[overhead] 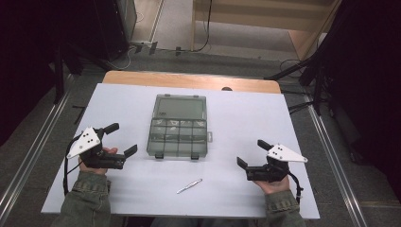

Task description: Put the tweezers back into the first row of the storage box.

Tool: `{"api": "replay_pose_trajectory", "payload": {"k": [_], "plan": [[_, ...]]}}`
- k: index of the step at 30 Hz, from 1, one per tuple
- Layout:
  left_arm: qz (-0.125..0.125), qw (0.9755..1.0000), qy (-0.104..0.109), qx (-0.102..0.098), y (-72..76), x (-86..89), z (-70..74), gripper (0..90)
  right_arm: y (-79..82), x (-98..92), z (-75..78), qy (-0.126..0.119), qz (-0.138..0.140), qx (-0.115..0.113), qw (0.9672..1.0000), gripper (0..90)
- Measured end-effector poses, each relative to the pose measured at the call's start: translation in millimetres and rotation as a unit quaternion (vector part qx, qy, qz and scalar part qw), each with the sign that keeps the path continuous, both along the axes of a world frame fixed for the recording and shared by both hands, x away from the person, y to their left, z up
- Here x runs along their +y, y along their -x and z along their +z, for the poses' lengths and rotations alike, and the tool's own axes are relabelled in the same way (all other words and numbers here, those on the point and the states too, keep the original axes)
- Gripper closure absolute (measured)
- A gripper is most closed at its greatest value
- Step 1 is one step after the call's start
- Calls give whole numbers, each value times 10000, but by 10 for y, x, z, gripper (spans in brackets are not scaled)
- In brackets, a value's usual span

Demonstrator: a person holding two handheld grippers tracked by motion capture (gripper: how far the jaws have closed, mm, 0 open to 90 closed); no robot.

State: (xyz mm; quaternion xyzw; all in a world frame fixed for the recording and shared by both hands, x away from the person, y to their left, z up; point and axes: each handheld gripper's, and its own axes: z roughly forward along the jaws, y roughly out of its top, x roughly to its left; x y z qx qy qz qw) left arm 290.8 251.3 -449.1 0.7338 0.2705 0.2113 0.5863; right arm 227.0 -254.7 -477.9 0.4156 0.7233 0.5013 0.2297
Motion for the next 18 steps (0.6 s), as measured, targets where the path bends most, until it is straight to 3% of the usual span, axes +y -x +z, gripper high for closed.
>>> {"api": "replay_pose_trajectory", "payload": {"k": [6,11,14,18], "plan": [[-18,10000,-19,14,-2,-3,-3,0,-7,146,14,263,285,70,9992,0],[-21,10000,-31,39,-2,-4,-5,0,-16,219,20,324,439,123,9984,0],[-59,9999,-68,142,13,-11,-9,0,-41,286,20,441,622,218,9969,0],[-70,9999,-116,89,31,-25,-5,0,-57,348,26,531,777,315,9951,0]]}}
